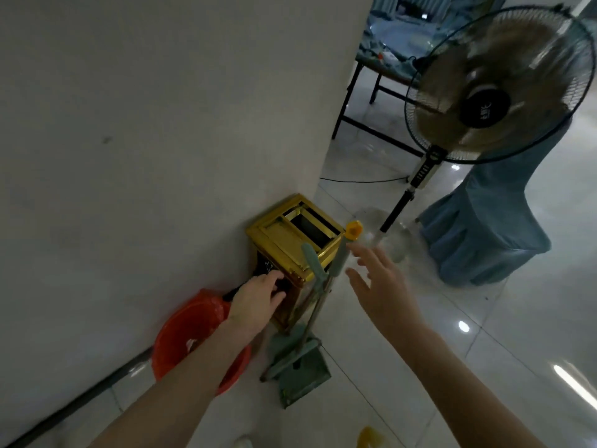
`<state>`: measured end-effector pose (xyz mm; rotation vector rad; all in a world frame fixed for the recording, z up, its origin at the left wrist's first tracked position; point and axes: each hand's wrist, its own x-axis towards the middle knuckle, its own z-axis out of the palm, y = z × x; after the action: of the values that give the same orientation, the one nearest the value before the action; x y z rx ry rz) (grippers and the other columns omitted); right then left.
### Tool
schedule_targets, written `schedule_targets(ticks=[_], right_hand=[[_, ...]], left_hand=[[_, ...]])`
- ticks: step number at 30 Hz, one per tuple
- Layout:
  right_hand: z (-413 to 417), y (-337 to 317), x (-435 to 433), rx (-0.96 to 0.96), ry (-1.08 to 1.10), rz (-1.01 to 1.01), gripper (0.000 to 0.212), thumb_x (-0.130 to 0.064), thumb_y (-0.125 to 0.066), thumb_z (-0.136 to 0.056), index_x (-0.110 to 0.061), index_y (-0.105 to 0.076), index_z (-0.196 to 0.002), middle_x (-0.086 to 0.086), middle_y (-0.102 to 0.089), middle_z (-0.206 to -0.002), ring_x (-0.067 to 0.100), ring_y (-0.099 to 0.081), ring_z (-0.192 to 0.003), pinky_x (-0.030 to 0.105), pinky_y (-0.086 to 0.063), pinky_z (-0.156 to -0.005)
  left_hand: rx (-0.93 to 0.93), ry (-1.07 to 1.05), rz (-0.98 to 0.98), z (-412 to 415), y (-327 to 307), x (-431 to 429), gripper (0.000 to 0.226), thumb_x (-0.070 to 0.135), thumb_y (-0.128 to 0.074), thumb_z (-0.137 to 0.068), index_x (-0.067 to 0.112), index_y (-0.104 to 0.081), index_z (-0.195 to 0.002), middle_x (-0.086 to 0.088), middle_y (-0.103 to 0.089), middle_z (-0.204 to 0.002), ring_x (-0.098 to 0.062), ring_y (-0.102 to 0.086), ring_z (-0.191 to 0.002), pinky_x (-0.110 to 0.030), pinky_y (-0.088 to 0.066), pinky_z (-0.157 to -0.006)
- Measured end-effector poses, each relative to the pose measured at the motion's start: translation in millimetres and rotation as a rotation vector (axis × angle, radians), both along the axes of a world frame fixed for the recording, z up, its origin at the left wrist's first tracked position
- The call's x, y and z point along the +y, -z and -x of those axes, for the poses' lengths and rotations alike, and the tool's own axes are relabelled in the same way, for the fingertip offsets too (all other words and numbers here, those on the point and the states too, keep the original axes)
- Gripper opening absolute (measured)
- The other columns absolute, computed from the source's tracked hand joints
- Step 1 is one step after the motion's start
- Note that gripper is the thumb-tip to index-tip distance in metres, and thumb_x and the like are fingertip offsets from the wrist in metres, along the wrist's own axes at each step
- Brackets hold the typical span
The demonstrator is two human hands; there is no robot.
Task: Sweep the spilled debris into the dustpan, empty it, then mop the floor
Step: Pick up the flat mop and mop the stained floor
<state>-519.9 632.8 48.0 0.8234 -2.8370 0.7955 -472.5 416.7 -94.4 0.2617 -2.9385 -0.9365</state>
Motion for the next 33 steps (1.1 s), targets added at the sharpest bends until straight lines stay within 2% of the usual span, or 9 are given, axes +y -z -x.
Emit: schedule_targets(ticks=[2, 3, 6, 11, 16, 20, 24, 28, 33], right_hand=[[-13.1, 0.5, -15.2, -0.012, -0.137, -0.016, 0.035, -0.021, -0.058, -0.09, -0.016, -0.06, -0.125, 0.002, -0.061, -0.118, 0.014, -0.063, -0.092, 0.036, -0.058, -0.082], [-20.1, 0.1, -26.3, -0.031, -0.2, -0.035, 0.034, -0.022, -0.058, -0.091, -0.017, -0.06, -0.125, 0.001, -0.061, -0.119, 0.016, -0.063, -0.096, 0.036, -0.057, -0.085], [-45.6, -3.4, -66.9, -0.054, -0.404, -0.054, 0.033, -0.024, -0.06, -0.093, -0.021, -0.06, -0.126, -0.003, -0.06, -0.122, 0.012, -0.059, -0.108, 0.027, -0.05, -0.094], [-107.5, -11.6, -151.8, -0.067, -0.744, -0.066, 0.034, -0.028, -0.055, -0.096, -0.024, -0.057, -0.13, -0.008, -0.056, -0.127, 0.01, -0.052, -0.119, 0.023, -0.04, -0.1], [-200.3, -23.0, -238.3, -0.074, -1.078, -0.048, 0.034, -0.025, -0.057, -0.096, -0.023, -0.058, -0.13, -0.004, -0.058, -0.126, 0.012, -0.053, -0.117, 0.019, -0.036, -0.097], [-269.7, -25.1, -295.4, -0.063, -1.258, -0.039, 0.033, -0.025, -0.06, -0.094, -0.022, -0.06, -0.127, -0.002, -0.06, -0.122, 0.014, -0.055, -0.113, 0.023, -0.042, -0.095], [-336.3, -25.6, -367.4, 0.039, -1.492, -0.12, 0.036, -0.032, -0.056, -0.093, -0.023, -0.058, -0.128, -0.002, -0.059, -0.12, 0.017, -0.055, -0.112, 0.036, -0.049, -0.093], [-395.2, -35.5, -443.7, 0.198, -1.646, -0.235, 0.039, -0.025, -0.06, -0.091, -0.02, -0.058, -0.129, 0.003, -0.06, -0.119, 0.023, -0.056, -0.113, 0.034, -0.046, -0.095], [-441.2, -50.8, -532.8, 0.377, -1.773, -0.325, 0.044, -0.021, -0.065, -0.087, -0.016, -0.057, -0.131, 0.007, -0.061, -0.12, 0.029, -0.057, -0.111, 0.041, -0.047, -0.097]], left_hand=[[0.008, -0.094, 0.022, -32.9, -14.4, -19.9, 0.035, 0.031, -0.057, -0.094, 0.024, -0.051, -0.128, 0.003, -0.066, -0.103, -0.018, -0.063, -0.096, -0.031, -0.049, -0.077], [0.017, -0.162, 0.022, -52.8, -22.5, -29.3, 0.035, 0.032, -0.057, -0.094, 0.024, -0.053, -0.128, 0.003, -0.068, -0.102, -0.02, -0.064, -0.094, -0.032, -0.05, -0.077], [0.077, -0.357, 0.015, -118.0, -37.2, -58.1, 0.035, 0.035, -0.055, -0.091, 0.026, -0.055, -0.126, 0.003, -0.071, -0.1, -0.022, -0.066, -0.093, -0.036, -0.053, -0.081], [0.115, -0.721, 0.045, -243.4, -61.4, -86.7, 0.035, 0.03, -0.06, -0.091, 0.024, -0.054, -0.125, 0.005, -0.066, -0.096, -0.018, -0.061, -0.09, -0.03, -0.046, -0.073], [0.159, -1.067, 0.022, -365.7, -72.6, -109.8, 0.037, 0.031, -0.06, -0.092, 0.025, -0.051, -0.127, 0.005, -0.064, -0.098, -0.015, -0.06, -0.083, -0.033, -0.052, -0.069], [0.219, -1.254, -0.029, -435.8, -73.7, -131.7, 0.039, 0.029, -0.063, -0.09, 0.024, -0.052, -0.127, 0.003, -0.064, -0.096, -0.015, -0.062, -0.083, -0.034, -0.054, -0.075], [0.279, -1.423, -0.088, -499.0, -67.6, -165.9, 0.043, 0.028, -0.064, -0.089, 0.025, -0.049, -0.129, 0.002, -0.064, -0.096, -0.014, -0.062, -0.086, -0.031, -0.051, -0.078], [0.326, -1.509, -0.12, -541.4, -58.6, -205.0, 0.048, 0.029, -0.065, -0.088, 0.024, -0.046, -0.132, 0.0, -0.062, -0.098, -0.016, -0.06, -0.088, -0.035, -0.053, -0.079], [0.314, -1.581, -0.174, -563.9, -47.0, -257.5, 0.056, 0.032, -0.067, -0.087, 0.025, -0.041, -0.137, -0.005, -0.059, -0.111, -0.022, -0.058, -0.1, -0.035, -0.051, -0.081]])
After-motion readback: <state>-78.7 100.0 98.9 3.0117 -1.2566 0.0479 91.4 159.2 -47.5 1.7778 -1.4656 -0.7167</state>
